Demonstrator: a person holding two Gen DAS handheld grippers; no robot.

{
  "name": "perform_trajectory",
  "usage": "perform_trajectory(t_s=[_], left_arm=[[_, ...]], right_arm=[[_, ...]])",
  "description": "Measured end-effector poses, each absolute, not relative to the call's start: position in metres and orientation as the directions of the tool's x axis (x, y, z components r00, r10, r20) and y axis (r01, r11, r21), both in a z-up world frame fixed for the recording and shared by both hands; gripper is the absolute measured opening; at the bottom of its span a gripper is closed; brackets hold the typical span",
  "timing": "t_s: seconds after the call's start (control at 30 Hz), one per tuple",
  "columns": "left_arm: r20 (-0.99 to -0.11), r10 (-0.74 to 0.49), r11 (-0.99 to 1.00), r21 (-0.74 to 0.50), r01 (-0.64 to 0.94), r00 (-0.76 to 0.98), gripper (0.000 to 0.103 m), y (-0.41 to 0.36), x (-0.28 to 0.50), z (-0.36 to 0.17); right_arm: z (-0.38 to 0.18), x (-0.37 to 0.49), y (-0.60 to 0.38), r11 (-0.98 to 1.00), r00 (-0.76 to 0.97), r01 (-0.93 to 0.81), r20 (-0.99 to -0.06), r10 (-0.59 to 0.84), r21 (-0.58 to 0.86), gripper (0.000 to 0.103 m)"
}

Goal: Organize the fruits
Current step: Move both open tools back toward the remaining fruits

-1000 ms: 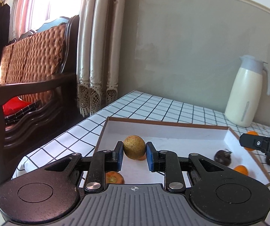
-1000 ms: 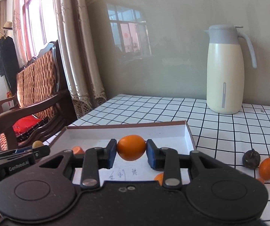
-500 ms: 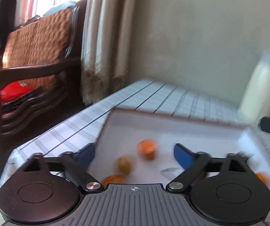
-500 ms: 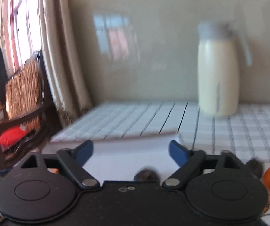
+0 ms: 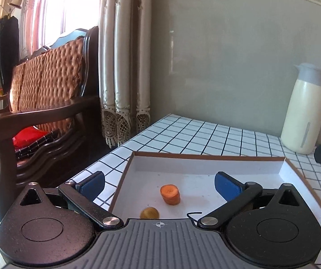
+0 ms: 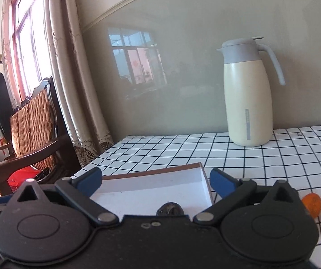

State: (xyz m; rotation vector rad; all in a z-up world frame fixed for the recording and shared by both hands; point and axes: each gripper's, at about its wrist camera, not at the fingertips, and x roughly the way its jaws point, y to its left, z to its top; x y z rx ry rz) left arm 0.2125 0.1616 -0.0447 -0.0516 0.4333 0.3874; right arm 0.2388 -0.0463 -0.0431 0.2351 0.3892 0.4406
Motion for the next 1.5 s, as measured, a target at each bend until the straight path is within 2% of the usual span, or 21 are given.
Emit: perform_trajectory(t_s=[0.47, 0.83, 1.23, 1.5], left_arm=[[-0.378, 0.354, 0.928, 0.032, -0.37, 0.855, 0.103, 0.142, 0.165, -0.009], [-0.358, 0.289, 0.955, 0.039, -0.295, 0.888, 0.103, 0.105, 0.137, 0.009], [-0.388, 0.164, 0.986, 0.068, -0.15, 0.907, 0.103, 0.045, 0.131, -0.008], [-0.416, 0.076, 0.995, 0.085, -0.045, 0.906, 0.103, 0.004, 0.136, -0.025]], right_arm=[[-0.019, 0.196, -0.085, 0.893, 0.854, -0.334, -0.303, 0.422, 0.302, 0.097], [-0.014, 0.165, -0.128, 0.912, 0.884, -0.282, -0.289, 0.368, 0.299, 0.097], [-0.037, 0.143, -0.187, 0.942, 0.913, -0.163, -0.318, 0.257, 0.294, 0.097], [-0.057, 0.143, -0.218, 0.964, 0.912, -0.066, -0.376, 0.162, 0.256, 0.097]])
